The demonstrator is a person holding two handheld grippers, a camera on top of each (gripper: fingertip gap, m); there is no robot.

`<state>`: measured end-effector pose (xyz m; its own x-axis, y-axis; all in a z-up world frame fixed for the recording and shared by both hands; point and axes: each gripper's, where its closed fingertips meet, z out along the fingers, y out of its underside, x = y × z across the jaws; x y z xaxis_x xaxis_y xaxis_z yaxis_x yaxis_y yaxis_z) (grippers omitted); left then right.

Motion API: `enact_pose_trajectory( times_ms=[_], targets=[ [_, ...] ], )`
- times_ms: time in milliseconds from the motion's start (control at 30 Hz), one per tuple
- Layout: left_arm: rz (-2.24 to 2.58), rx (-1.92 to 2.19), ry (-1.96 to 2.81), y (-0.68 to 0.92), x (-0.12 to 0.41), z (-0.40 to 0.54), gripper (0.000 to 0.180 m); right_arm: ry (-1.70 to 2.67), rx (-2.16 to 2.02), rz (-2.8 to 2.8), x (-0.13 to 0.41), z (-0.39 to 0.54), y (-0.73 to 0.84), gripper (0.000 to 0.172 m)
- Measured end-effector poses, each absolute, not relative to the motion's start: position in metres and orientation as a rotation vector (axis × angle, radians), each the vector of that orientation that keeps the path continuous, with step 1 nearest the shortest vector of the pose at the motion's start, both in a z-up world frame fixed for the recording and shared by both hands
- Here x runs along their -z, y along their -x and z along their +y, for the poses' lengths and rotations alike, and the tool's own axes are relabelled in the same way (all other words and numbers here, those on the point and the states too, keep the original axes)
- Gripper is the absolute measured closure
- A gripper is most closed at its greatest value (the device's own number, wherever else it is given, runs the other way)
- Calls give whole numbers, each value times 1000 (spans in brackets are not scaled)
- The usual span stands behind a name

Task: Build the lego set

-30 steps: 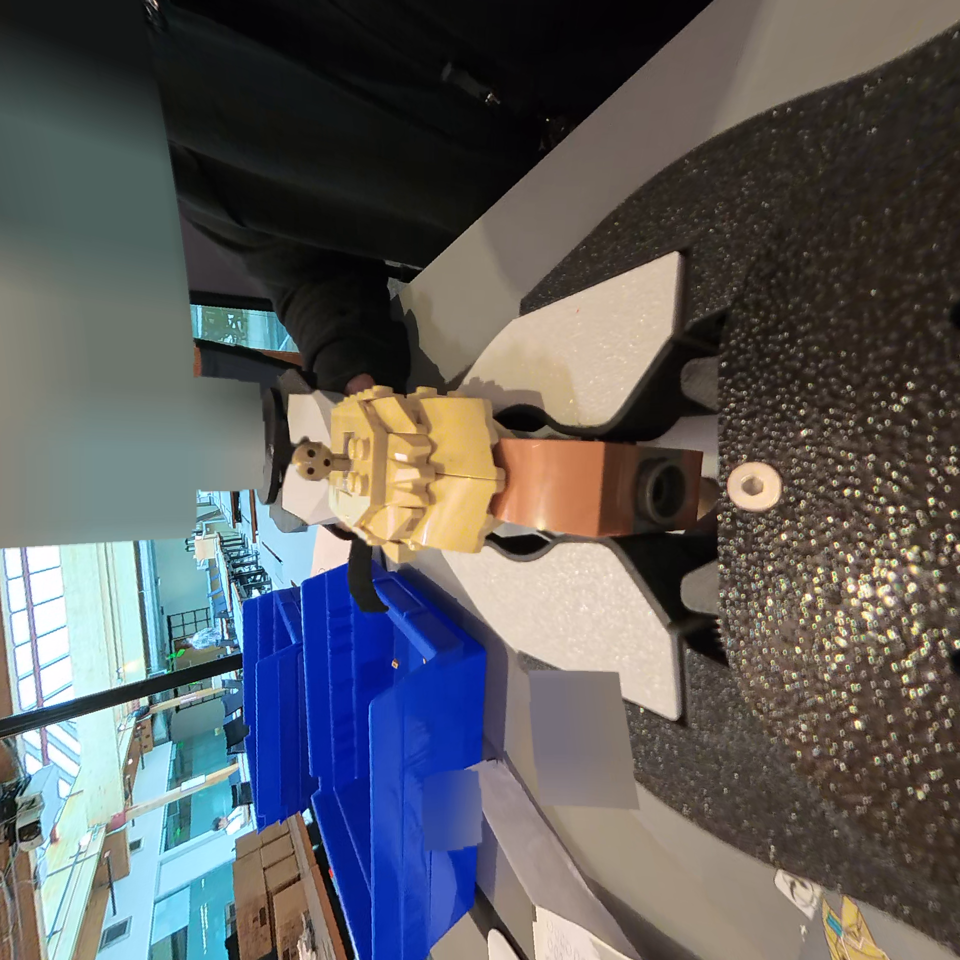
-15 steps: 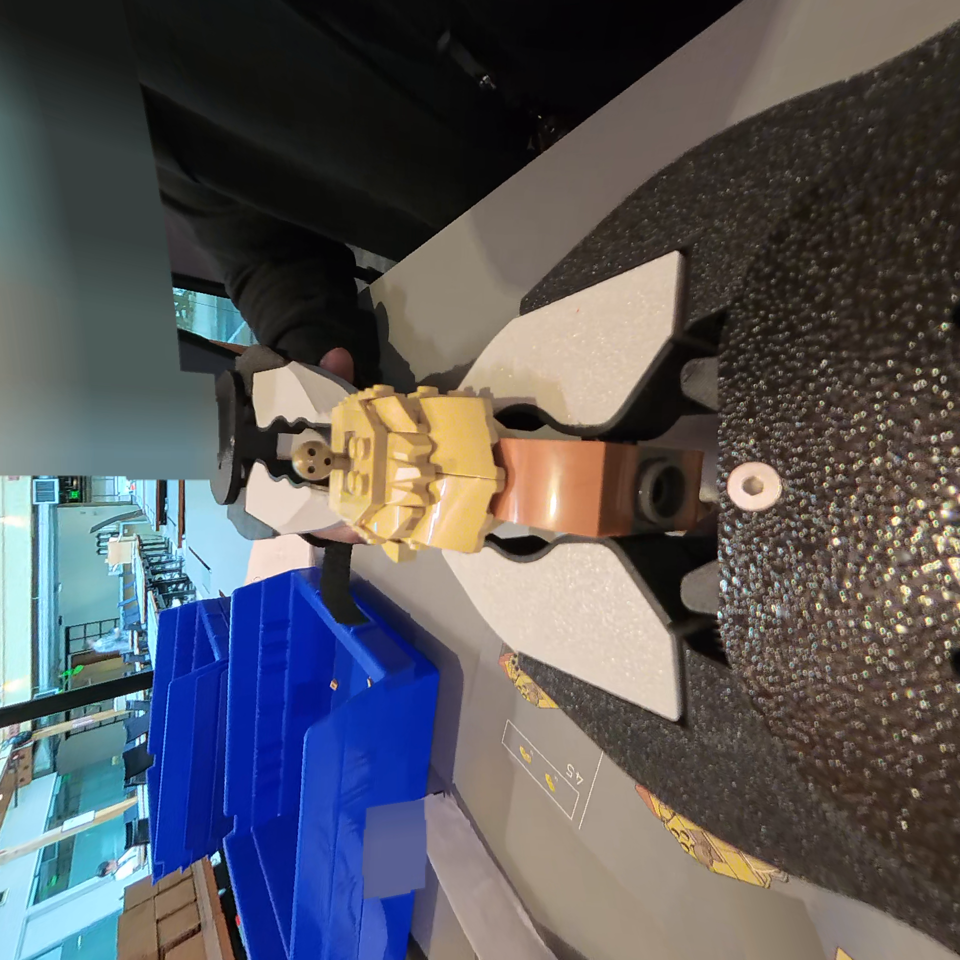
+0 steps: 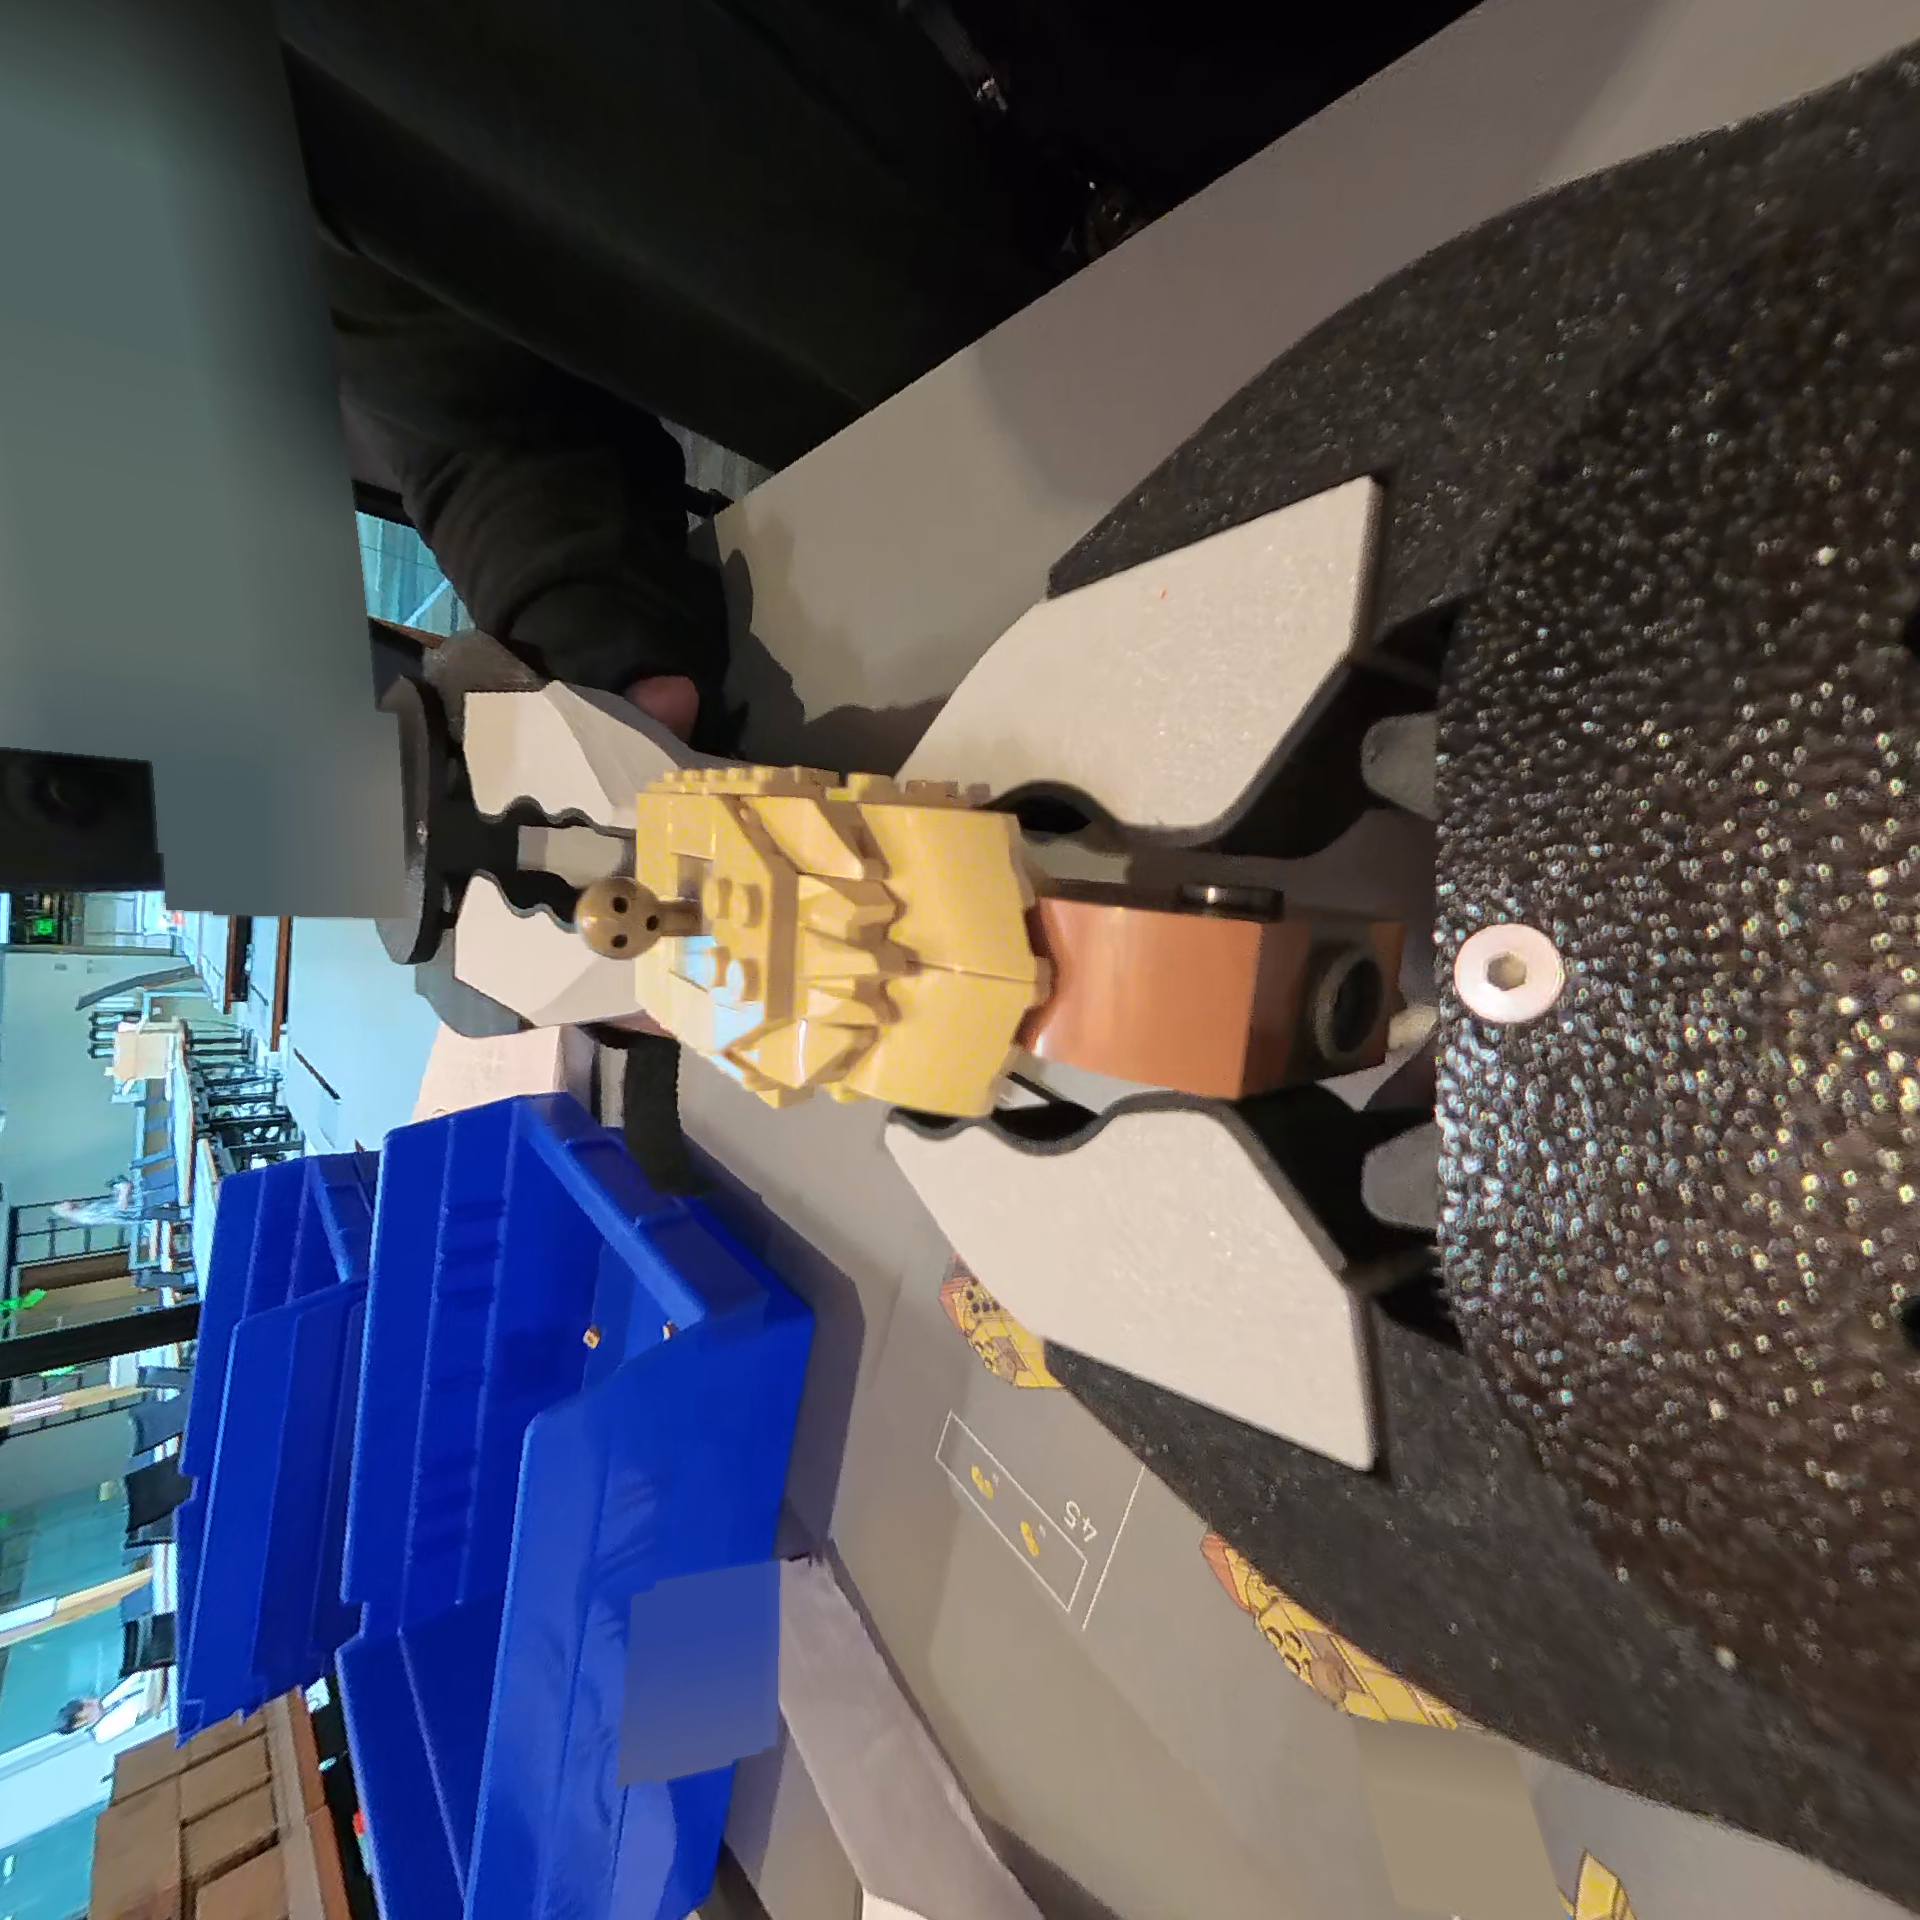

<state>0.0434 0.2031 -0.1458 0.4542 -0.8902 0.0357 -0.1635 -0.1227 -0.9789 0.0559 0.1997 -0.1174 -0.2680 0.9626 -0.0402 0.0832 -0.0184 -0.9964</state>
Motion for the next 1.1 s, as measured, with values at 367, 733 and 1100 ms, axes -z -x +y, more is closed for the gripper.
enact_pose_trajectory(
  times_ms=[367, 733, 1100],
  targets=[
    [1055, 782, 1703, -40, 166, 197, 135, 1206, -1419, -1492, 128, 200, -54, 155],
    [1063, 826, 1791, -39, 176, 193, 136, 1224, -1419, -1475, 129, 204, -53, 155],
    [1186, 600, 1829, -43, 193, 199, 134, 1227, -1348, -1539, 135, 201, -53, 155]
  ],
)
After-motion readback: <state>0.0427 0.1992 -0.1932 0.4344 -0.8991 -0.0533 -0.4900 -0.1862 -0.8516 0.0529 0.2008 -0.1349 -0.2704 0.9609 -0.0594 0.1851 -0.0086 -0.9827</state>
